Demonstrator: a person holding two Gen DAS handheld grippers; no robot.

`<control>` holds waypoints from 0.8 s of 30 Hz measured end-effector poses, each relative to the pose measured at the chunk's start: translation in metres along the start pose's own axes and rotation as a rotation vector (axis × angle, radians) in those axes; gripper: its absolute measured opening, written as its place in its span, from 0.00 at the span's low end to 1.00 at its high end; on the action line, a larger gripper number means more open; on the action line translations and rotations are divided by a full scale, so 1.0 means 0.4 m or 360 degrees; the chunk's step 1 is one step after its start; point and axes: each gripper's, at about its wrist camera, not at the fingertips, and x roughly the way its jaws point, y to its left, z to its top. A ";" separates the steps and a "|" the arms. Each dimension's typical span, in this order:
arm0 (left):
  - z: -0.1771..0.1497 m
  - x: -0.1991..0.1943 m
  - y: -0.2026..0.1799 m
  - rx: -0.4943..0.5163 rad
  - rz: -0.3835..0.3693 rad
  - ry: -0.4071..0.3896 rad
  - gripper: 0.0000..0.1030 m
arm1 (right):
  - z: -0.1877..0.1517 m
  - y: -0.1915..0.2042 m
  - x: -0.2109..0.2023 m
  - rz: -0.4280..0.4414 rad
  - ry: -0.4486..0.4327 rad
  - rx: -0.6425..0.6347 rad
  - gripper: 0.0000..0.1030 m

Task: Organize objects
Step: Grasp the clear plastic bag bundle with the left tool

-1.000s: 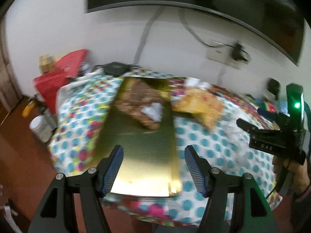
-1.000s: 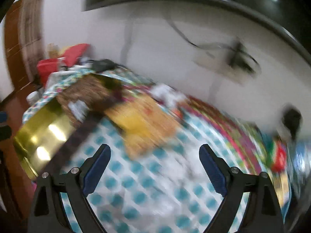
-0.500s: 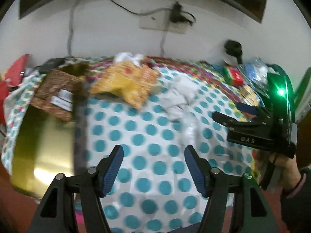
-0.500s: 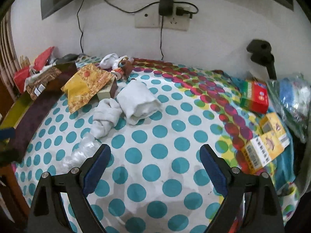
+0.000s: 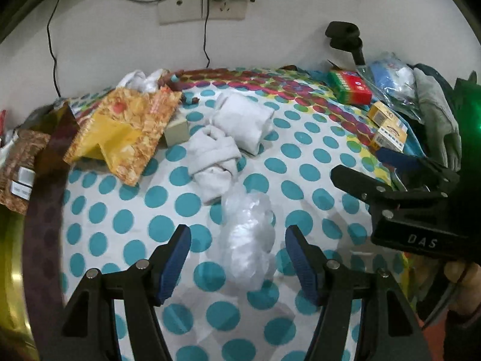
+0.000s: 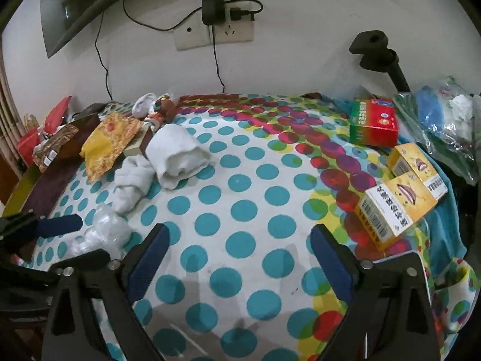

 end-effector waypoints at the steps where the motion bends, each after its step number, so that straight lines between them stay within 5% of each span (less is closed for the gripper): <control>1: 0.000 0.007 0.001 -0.0008 -0.0005 0.0002 0.65 | 0.002 -0.001 0.004 -0.0011 -0.0001 0.0007 0.97; 10: -0.012 0.051 -0.011 0.0042 0.0046 0.0013 0.65 | 0.027 0.003 0.042 -0.0031 0.0004 0.0064 1.00; 24: -0.022 0.062 -0.024 0.0077 0.0074 -0.0116 0.73 | 0.019 -0.006 0.100 -0.0059 0.0200 0.0091 1.00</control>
